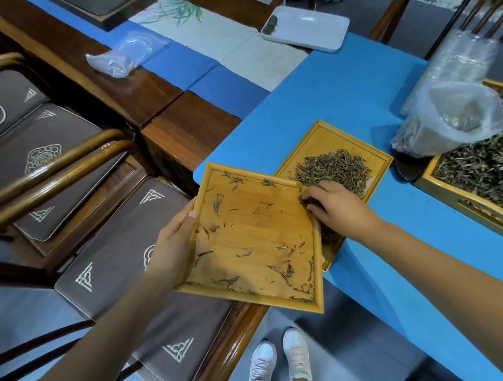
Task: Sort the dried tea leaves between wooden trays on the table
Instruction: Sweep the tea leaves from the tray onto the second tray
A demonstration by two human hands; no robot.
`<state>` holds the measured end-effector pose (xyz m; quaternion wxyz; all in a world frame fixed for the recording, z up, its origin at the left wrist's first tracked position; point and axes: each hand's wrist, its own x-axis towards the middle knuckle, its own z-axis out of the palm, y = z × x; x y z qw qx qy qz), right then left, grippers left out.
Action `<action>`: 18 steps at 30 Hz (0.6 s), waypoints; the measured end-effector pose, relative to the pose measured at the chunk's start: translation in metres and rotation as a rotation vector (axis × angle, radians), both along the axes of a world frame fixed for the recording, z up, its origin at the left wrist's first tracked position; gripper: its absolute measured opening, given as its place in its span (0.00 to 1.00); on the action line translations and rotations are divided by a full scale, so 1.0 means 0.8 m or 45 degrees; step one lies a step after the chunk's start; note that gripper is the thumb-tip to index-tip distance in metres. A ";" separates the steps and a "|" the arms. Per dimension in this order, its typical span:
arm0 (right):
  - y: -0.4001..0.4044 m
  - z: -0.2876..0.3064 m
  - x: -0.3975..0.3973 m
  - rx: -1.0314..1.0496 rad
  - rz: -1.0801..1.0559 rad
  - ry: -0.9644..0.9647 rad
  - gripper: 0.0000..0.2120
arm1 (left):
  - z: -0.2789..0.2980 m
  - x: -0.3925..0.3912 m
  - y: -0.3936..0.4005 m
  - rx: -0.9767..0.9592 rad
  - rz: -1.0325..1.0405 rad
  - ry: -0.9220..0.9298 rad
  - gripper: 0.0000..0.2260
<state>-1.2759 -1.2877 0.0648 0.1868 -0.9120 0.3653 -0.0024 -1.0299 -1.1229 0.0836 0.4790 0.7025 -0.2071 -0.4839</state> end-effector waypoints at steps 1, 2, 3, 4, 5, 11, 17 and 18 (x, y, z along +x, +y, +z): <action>-0.002 -0.001 0.001 0.000 -0.018 -0.004 0.12 | -0.001 0.000 0.002 0.000 -0.004 -0.006 0.16; -0.005 -0.002 0.001 0.001 -0.036 -0.005 0.11 | -0.001 -0.001 0.003 0.003 -0.005 -0.022 0.16; -0.007 -0.004 0.002 0.003 -0.055 -0.005 0.11 | -0.002 -0.002 0.005 0.004 -0.006 -0.036 0.16; -0.009 -0.005 0.003 0.005 -0.077 -0.007 0.11 | -0.003 -0.003 0.007 0.001 -0.005 -0.034 0.15; -0.011 -0.006 0.003 0.006 -0.097 -0.008 0.11 | -0.004 -0.003 0.010 -0.007 -0.005 -0.016 0.15; -0.022 -0.010 -0.003 -0.008 -0.118 0.069 0.10 | -0.015 0.001 0.022 -0.060 -0.032 0.050 0.16; -0.022 -0.007 -0.012 0.017 -0.144 0.063 0.11 | -0.023 0.005 0.030 -0.009 -0.021 0.008 0.17; -0.021 -0.006 -0.013 0.021 -0.150 0.054 0.11 | -0.023 0.004 0.029 -0.007 -0.013 0.005 0.17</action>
